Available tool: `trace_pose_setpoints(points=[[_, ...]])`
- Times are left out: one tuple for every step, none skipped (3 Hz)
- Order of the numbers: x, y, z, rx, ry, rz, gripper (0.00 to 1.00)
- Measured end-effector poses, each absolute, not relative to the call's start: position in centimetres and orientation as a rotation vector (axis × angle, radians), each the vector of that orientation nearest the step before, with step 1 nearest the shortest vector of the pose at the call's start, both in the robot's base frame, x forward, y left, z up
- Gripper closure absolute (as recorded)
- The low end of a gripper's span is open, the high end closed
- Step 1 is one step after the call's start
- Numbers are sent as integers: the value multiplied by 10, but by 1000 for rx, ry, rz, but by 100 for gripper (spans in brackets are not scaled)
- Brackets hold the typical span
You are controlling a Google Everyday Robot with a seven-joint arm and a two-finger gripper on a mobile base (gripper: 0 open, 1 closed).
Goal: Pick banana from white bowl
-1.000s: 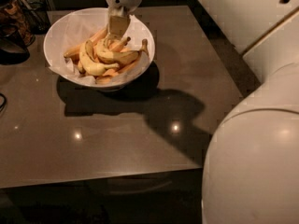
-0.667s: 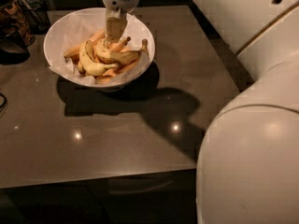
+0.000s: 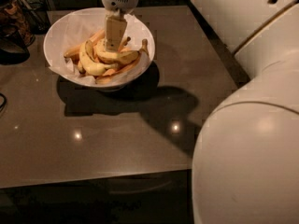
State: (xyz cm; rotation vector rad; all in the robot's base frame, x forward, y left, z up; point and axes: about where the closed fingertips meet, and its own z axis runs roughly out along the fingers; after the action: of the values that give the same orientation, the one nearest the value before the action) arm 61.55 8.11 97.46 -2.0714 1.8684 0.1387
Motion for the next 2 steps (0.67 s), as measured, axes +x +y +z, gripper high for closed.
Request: trace_pose_setpoints(points=[[617, 81, 975, -2069, 1871, 140, 51], [619, 81, 975, -2069, 1874, 139, 52]])
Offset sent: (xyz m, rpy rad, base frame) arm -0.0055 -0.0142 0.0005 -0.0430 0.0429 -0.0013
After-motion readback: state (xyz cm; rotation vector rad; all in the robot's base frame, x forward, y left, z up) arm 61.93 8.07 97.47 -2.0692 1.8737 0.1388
